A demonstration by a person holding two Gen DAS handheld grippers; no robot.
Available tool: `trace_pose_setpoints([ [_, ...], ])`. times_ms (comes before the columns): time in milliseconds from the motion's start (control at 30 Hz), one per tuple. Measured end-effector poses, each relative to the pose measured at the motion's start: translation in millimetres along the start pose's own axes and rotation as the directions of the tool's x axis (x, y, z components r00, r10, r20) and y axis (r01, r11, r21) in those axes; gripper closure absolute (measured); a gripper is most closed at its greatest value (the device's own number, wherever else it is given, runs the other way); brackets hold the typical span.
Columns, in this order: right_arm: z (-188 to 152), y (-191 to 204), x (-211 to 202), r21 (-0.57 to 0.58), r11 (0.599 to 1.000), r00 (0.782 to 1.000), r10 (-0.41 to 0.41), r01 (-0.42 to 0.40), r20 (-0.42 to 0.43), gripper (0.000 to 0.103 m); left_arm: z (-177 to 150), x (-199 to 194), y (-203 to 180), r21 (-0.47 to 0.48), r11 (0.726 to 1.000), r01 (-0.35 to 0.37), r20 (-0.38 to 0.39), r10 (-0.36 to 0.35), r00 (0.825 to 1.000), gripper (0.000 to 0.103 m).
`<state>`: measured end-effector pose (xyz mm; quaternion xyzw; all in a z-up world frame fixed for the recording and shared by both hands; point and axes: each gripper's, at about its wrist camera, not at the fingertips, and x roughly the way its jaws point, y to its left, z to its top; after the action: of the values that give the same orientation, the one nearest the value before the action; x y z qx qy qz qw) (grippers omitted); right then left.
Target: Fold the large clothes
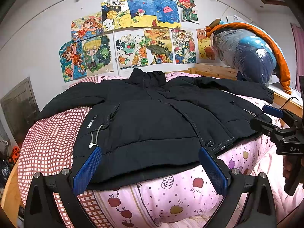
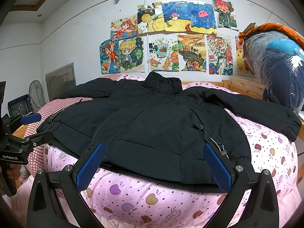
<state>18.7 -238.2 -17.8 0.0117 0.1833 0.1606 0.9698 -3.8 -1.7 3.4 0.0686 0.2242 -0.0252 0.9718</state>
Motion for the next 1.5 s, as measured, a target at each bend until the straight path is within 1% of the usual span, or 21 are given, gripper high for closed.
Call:
trace_pose_setpoints([
  [800, -0.8, 1.3, -0.2, -0.003, 1.000, 1.000, 0.000, 0.000, 0.000, 0.001, -0.7, 1.6, 1.1, -0.003, 1.000, -0.016, -0.001, 0.016, 1.000, 0.000],
  [900, -0.9, 1.4, -0.1, -0.007, 1.000, 1.000, -0.004, 0.004, -0.004, 0.001, -0.3, 3.1, 2.1, -0.002, 1.000, -0.026, -0.008, 0.026, 1.000, 0.000],
  [1100, 7.6, -3.9, 2.8, -0.007, 1.000, 1.000, -0.022, 0.022, -0.013, 0.001, 5.3, 6.9, 7.6, -0.004, 0.997, -0.072, -0.013, 0.072, 0.997, 0.000],
  [1233, 24.8, -6.9, 9.1, -0.036, 0.997, 0.997, -0.063, 0.062, -0.042, 0.001, 21.8, 14.1, 13.8, -0.009, 0.995, -0.099, -0.040, 0.098, 0.994, 0.000],
  [1333, 45.1, -8.1, 13.2, -0.099, 0.988, 0.990, -0.125, 0.118, -0.066, 0.001, 40.0, 17.9, 19.8, -0.022, 0.996, -0.092, -0.050, 0.090, 0.995, 0.000],
  [1433, 69.7, -14.5, 14.9, -0.175, 0.968, 0.976, -0.199, 0.182, -0.084, 0.001, 61.9, 26.2, 24.2, -0.036, 0.996, -0.081, -0.064, 0.079, 0.995, 0.000],
  [1500, 89.3, -19.2, 16.5, -0.202, 0.954, 0.964, -0.245, 0.220, -0.105, 0.001, 82.7, 33.8, 27.0, -0.050, 0.996, -0.070, -0.073, 0.066, 0.995, 0.000],
])
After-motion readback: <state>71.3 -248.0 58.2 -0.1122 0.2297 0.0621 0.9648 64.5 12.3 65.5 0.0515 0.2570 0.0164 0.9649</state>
